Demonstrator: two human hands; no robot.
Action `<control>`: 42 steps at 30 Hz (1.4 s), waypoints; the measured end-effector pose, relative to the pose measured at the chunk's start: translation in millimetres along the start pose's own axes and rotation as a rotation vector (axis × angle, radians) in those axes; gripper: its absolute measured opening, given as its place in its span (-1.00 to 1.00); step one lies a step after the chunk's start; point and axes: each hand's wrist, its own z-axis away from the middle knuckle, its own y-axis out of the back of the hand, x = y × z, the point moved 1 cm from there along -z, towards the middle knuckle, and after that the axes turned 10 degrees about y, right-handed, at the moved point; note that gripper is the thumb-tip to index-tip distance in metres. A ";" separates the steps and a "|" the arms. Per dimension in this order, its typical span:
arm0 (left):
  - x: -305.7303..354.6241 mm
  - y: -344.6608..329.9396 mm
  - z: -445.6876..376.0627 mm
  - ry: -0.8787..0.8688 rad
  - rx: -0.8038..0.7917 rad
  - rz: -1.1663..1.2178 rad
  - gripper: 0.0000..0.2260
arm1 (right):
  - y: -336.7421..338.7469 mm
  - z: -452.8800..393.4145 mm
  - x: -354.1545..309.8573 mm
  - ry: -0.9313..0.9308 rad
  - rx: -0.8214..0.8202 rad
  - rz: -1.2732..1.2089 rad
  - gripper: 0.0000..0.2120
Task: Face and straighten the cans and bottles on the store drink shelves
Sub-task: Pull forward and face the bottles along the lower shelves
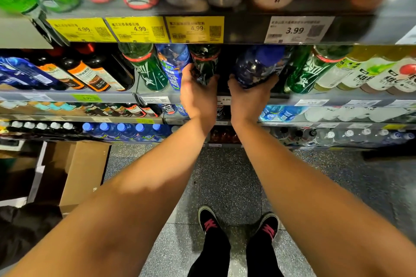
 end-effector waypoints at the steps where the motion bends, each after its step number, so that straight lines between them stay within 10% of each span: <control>1: 1.3 -1.9 1.6 0.001 0.013 0.005 -0.52 | 6.1 0.8 -0.9 -0.028 0.006 -0.018 -0.26; 42: 52.0 -116.5 96.1 0.006 -0.153 0.093 -0.66 | 212.4 -11.7 34.2 -0.075 0.086 -0.161 -0.28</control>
